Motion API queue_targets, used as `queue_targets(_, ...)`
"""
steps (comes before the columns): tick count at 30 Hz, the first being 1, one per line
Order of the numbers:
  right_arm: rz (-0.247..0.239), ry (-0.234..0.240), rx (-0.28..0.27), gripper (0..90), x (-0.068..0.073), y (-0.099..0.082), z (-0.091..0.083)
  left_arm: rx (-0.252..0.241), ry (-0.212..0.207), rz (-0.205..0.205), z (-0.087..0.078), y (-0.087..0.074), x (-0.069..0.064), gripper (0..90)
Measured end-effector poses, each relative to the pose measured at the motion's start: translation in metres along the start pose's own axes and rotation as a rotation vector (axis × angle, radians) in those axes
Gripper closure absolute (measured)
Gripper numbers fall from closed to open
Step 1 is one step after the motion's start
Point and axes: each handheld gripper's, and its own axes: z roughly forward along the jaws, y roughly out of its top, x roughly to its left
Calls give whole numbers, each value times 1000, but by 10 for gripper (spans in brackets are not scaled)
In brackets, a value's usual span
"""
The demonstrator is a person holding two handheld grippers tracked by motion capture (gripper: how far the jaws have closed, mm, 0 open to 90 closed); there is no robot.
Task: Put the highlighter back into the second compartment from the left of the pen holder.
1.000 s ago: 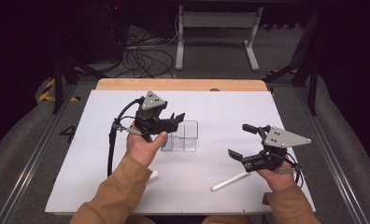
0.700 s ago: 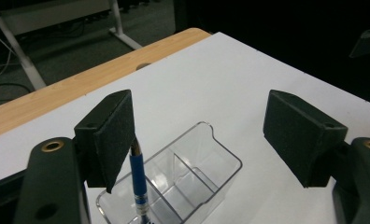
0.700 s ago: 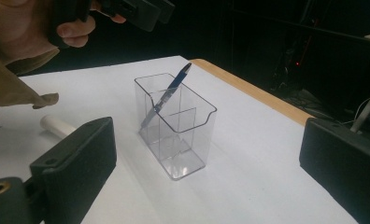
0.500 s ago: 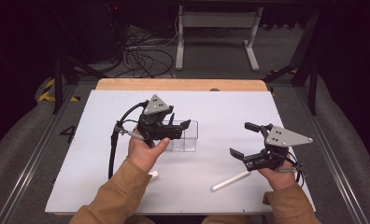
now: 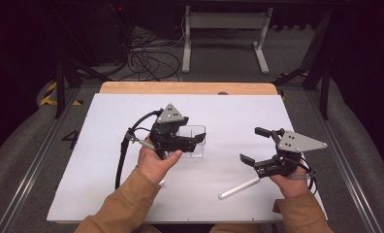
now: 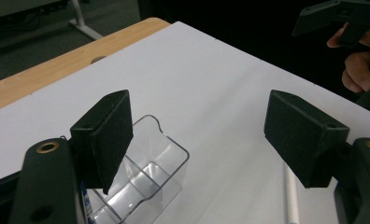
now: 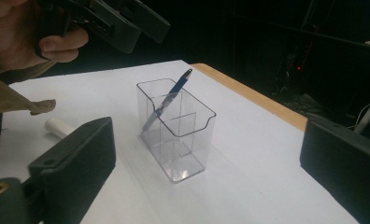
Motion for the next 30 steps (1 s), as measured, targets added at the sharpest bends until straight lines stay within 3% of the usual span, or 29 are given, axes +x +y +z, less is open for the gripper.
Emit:
queue_targets(11, 24, -9, 6, 53, -1, 0, -2, 23, -34, 65, 7, -1, -17, 249)
queue_targets(16, 19, -27, 8, 57, 0, 1, -3, 49, -76, 54, 13, -2, -25, 248)
queue_targets(23, 16, -44, 15, 69, -2, 3, -7, 82, -112, 89, 26, -5, -38, 264)
queue_targets(30, 11, -72, 25, 74, -2, 3, -8, 104, -148, 96, 40, -8, -50, 276)
